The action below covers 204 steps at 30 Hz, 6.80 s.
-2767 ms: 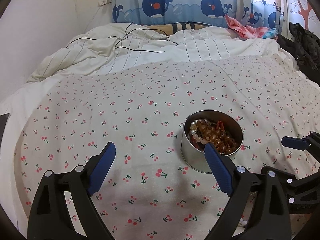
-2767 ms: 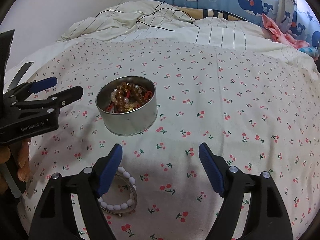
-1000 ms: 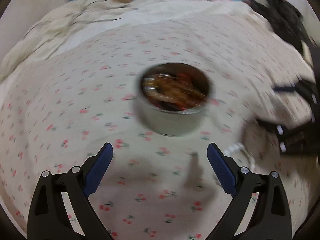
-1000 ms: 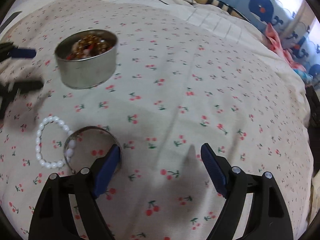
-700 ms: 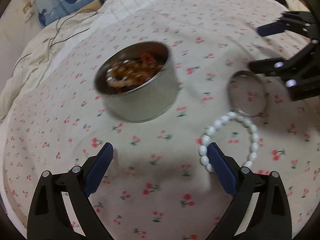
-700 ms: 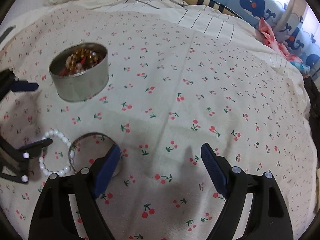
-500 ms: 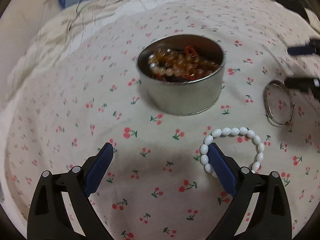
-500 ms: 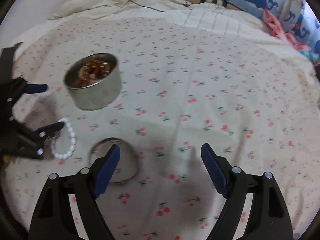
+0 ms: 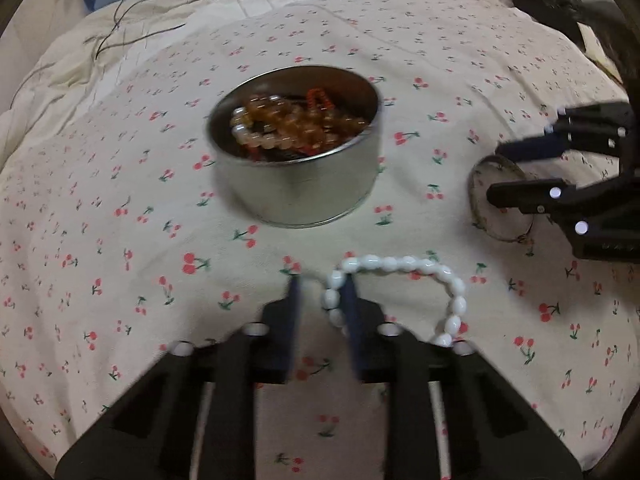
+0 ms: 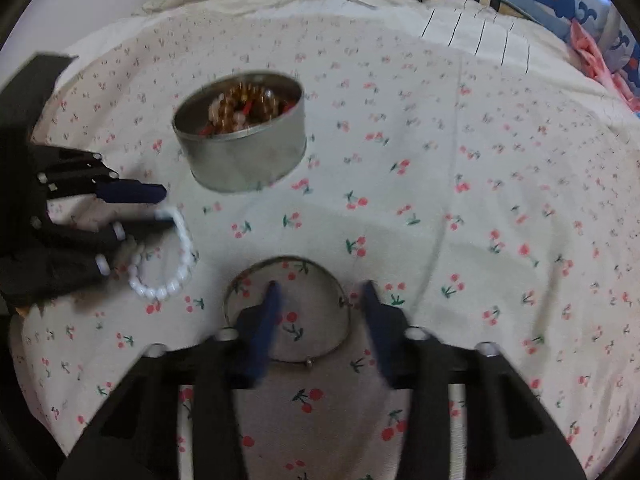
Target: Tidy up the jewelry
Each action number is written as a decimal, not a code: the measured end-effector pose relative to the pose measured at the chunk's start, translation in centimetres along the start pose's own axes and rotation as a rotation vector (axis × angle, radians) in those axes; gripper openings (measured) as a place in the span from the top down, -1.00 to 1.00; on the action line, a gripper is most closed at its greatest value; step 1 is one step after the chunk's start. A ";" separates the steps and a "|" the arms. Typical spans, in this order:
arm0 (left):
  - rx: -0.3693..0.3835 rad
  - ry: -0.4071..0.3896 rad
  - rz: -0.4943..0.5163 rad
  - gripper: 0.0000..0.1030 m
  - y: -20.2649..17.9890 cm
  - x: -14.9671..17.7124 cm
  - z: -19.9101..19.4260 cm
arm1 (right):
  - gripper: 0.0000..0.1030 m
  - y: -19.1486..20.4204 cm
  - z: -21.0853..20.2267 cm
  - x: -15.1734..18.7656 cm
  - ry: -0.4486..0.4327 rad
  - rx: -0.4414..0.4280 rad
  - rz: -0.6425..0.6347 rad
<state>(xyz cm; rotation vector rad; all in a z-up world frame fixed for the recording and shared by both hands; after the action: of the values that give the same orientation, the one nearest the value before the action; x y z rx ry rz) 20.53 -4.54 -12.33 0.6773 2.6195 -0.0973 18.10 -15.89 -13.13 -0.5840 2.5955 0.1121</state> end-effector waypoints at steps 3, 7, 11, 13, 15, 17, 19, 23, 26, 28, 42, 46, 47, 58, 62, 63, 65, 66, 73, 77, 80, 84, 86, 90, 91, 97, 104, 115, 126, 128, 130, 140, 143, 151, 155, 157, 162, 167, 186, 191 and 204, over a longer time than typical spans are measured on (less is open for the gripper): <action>0.016 0.004 -0.045 0.83 1.4 -0.2 -0.2 | 0.84 0.8 -0.5 -0.5 -0.020 -0.026 -0.013; 0.028 0.029 -0.060 0.68 1.9 0.1 0.3 | 0.83 0.6 0.0 -0.1 0.012 -0.011 -0.027; -0.071 0.015 -0.090 -0.44 3.6 -0.2 0.7 | 0.79 0.6 0.2 0.0 0.017 0.012 -0.045; -0.050 0.022 -0.123 -0.44 3.8 0.0 0.9 | 0.79 0.8 0.3 0.0 0.012 0.012 -0.043; -0.005 0.025 -0.106 -0.05 3.3 0.1 0.7 | 0.86 0.8 0.0 -0.1 0.000 0.000 -0.036; 0.046 0.027 -0.088 0.59 2.4 0.1 0.2 | 0.89 0.6 -0.3 -0.4 -0.014 -0.001 -0.035; 0.069 0.023 -0.067 0.87 1.9 0.1 -0.1 | 0.90 0.4 -0.6 -0.7 -0.029 -0.002 -0.026; 0.099 -0.010 -0.084 0.87 2.2 -0.5 -1.2 | 0.90 0.1 -1.2 -1.2 -0.061 0.008 -0.014; 0.111 -0.032 -0.099 0.87 2.2 -0.7 -1.8 | 0.90 -0.2 -1.5 -1.4 -0.072 0.012 -0.002; 0.082 -0.023 -0.107 0.87 2.7 -0.5 -1.6 | 0.90 -0.4 -1.3 -1.2 -0.065 0.018 0.002; -0.003 -0.008 -0.065 0.86 2.9 -0.5 -0.2 | 0.90 -0.5 -0.5 -0.8 -0.038 0.031 0.009; -0.013 -0.009 -0.062 0.82 2.9 -0.4 -0.2 | 0.89 -0.5 -0.2 -0.5 -0.026 0.031 0.012; -0.018 -0.008 -0.061 0.80 2.9 -0.4 -0.1 | 0.87 -0.6 -0.2 -0.5 -0.023 0.035 0.012; -0.084 -0.022 -0.053 -0.14 3.7 -0.4 0.0 | 0.00 -0.2 0.0 -0.5 -0.030 0.053 -0.007; -0.104 -0.024 -0.049 -0.29 3.8 -0.4 0.1 | 0.00 -0.1 0.2 -0.5 -0.027 0.061 -0.013; -0.108 -0.024 -0.047 -0.33 3.8 -0.4 0.1 | -0.01 -0.1 0.3 -0.5 -0.026 0.063 -0.014; -0.118 -0.027 -0.039 -0.35 3.7 -0.4 0.1 | -0.01 0.0 0.3 -0.5 -0.024 0.066 -0.018; -0.120 -0.028 -0.036 -0.35 3.7 -0.4 0.1 | -0.01 0.0 0.3 -0.5 -0.024 0.067 -0.018; -0.129 -0.031 -0.026 -0.35 3.6 -0.4 0.1 | -0.01 0.2 0.4 -0.6 -0.021 0.076 -0.030; -0.119 -0.037 -0.003 -0.27 3.0 -0.3 0.1 | 0.14 0.7 0.5 -0.6 -0.020 0.055 -0.038; -0.005 -0.013 0.008 0.85 1.2 -0.2 -0.1 | 0.54 1.6 0.5 -0.7 -0.022 0.048 -0.068; -0.035 -0.045 0.058 0.87 0.5 -0.5 -0.5 | 0.86 1.5 0.3 -0.8 -0.030 0.055 -0.069; -0.029 -0.065 0.051 0.87 0.6 -0.7 -1.0 | 0.90 1.3 0.1 -0.9 -0.041 0.051 -0.058; -0.036 -0.114 0.057 0.87 0.5 -1.4 -2.1 | 0.93 1.3 -0.2 -1.1 -0.054 0.052 -0.053; -0.040 -0.122 0.061 0.87 0.4 -1.5 -2.3 | 0.93 1.3 -0.3 -1.3 -0.061 0.047 -0.049; -0.046 -0.166 0.081 0.87 0.2 -2.0 -3.6 | 0.93 1.0 -1.1 -1.8 -0.090 0.040 -0.030; -0.044 -0.203 0.085 0.87 0.0 -2.7 -4.7 | 0.93 0.9 -2.0 -2.4 -0.123 0.023 -0.014; 0.139 -0.372 -0.078 0.87 1.3 -7.5 -11.2 | 0.93 -1.6 -6.6 -5.9 -0.278 0.021 0.087; 0.201 -0.295 -0.236 0.87 3.0 -12.7 -4.6 | 0.93 -4.8 -7.4 -7.9 -0.316 0.048 0.183; 0.163 -0.226 -0.233 0.85 3.1 -12.1 -2.4 | 0.93 -4.1 -6.8 -8.9 -0.311 0.047 0.158; 0.137 -0.175 -0.236 0.62 3.3 -11.4 -1.2 | 0.93 -3.3 -6.0 -9.8 -0.300 0.047 0.132; -0.005 -0.261 -0.306 -0.50 7.5 -8.8 -6.3 | 0.93 0.1 -1.5 -13.5 -0.232 0.089 0.037; -0.075 -0.277 -0.321 -0.66 7.6 -6.8 -6.4 | 0.91 0.4 -0.4 -12.7 -0.190 0.090 0.043; -0.106 -0.274 -0.442 -0.78 5.9 -2.7 -5.1 | -0.40 -0.5 -8.3 -6.7 -0.373 0.250 0.192; -0.135 -0.301 -0.433 -0.82 5.1 -2.7 -5.0 | -0.49 0.5 -7.9 -3.5 -0.361 0.270 0.200; -0.152 -0.296 -0.414 -0.82 4.6 -2.6 -4.7 | -0.49 0.4 -7.1 -3.4 -0.340 0.247 0.226; -0.157 -0.289 -0.417 -0.82 4.0 -2.4 -4.4 | -0.49 0.1 -7.6 -3.7 -0.358 0.278 0.229; -0.184 -0.295 -0.405 -0.83 3.9 -2.4 -4.6 | -0.49 0.0 -7.0 -3.5 -0.324 0.295 0.223; -0.173 -0.264 -0.450 -0.85 4.7 -1.9 -4.3 | -0.65 -0.2 -6.2 -3.7 -0.300 0.311 0.234; -0.179 -0.269 -0.442 -0.85 4.7 -1.9 -4.4 | -0.69 -0.2 -6.3 -3.6 -0.302 0.311 0.235; -0.195 -0.280 -0.424 -0.85 4.4 -2.0 -4.7 | -0.71 -0.5 -6.4 -3.5 -0.300 0.311 0.234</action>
<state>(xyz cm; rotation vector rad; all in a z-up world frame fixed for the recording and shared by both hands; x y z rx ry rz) 22.42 -0.75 -7.02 0.0307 2.4160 -0.0563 18.34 -16.12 -5.78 -0.1372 2.3140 -0.1183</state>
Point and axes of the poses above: each gripper's, at about its wrist camera, not at the fingertips, and z roughly the way its jaws point, y to its left, x to its underside, the point moved 10 cm from there along z, roughly the way its jaws point, and after that the axes turned 7 degrees about -z, right-handed, at the moved point
